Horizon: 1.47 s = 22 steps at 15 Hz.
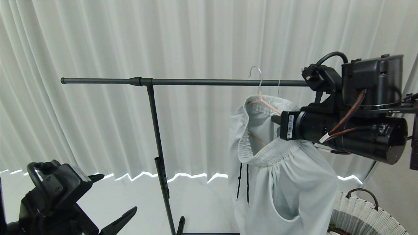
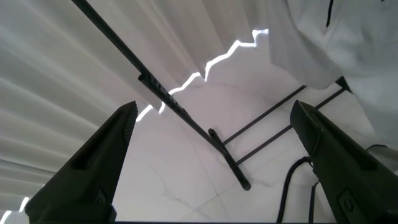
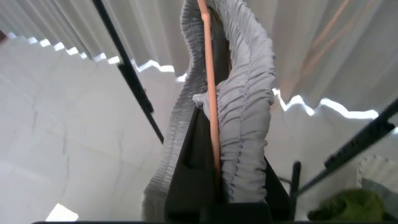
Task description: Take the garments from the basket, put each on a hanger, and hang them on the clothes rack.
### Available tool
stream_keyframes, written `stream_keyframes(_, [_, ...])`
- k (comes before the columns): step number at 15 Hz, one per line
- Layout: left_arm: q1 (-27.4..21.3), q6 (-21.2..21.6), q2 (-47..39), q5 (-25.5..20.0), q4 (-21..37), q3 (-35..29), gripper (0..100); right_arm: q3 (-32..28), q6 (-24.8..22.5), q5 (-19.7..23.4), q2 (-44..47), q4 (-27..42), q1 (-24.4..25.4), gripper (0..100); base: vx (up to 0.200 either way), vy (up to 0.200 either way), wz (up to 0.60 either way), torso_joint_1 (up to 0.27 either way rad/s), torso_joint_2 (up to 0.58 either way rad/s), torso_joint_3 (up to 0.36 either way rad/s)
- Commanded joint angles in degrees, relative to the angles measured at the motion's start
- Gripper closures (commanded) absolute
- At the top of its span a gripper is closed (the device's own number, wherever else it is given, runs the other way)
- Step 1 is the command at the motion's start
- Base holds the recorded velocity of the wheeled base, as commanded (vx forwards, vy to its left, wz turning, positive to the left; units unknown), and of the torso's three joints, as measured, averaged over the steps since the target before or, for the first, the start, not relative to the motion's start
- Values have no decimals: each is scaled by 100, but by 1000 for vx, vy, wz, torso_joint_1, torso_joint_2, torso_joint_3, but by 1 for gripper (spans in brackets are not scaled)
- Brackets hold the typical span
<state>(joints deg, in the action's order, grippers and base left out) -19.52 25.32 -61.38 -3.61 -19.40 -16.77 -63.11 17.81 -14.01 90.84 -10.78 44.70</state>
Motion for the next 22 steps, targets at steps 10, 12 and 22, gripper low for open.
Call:
stream_keyframes(10, [-8,-1,-111,-8,-3,-72,0,9,-85,82,30,-285,3,100,160,0,0,1,2,2])
stream_keyframes(12, [-8,-10,-111,-8,-3,-72,0,9,-137,135,39,-285,30,100,200,0,0,2,5,2])
stream_keyframes(22, [-8,-10,-85,-35,-3,-63,0,-43,-137,170,751,-874,30,100,40,0,0,0,0,0])
